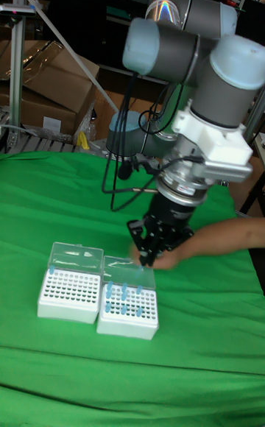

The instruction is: Insert a medium pipette tip into the holder for medium pipette tips

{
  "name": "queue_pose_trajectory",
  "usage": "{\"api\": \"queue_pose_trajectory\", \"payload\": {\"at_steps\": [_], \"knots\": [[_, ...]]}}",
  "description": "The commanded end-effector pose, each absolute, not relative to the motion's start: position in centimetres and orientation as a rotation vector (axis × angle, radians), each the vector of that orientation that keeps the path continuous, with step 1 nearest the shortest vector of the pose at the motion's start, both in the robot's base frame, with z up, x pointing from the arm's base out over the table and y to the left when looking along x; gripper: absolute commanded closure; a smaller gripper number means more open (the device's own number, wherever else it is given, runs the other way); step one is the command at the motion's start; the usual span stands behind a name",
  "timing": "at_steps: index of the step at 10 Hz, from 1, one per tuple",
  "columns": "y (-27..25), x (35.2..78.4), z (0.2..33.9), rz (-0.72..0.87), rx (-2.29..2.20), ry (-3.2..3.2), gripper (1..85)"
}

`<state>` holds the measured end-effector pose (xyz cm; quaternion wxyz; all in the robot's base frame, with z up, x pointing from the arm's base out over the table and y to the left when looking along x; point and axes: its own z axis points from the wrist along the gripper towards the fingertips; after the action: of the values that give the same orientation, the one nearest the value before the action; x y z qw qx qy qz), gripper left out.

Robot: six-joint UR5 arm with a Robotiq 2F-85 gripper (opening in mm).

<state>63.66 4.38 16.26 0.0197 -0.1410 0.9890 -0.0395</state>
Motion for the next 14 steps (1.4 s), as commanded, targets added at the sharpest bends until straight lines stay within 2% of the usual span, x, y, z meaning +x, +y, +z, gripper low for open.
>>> {"api": "queue_pose_trajectory", "payload": {"at_steps": [1, 5, 9, 14], "knots": [[-0.4, 61.3, 17.1, -0.136, -0.532, 3.050, 84.7], [-5.1, 59.6, 14.6, -0.188, -0.560, 2.999, 84.7], [-3.7, 58.9, 13.4, -0.102, -0.443, 3.044, 84.7], [-4.3, 58.7, 12.9, -0.103, -0.484, 3.030, 84.7]]}}
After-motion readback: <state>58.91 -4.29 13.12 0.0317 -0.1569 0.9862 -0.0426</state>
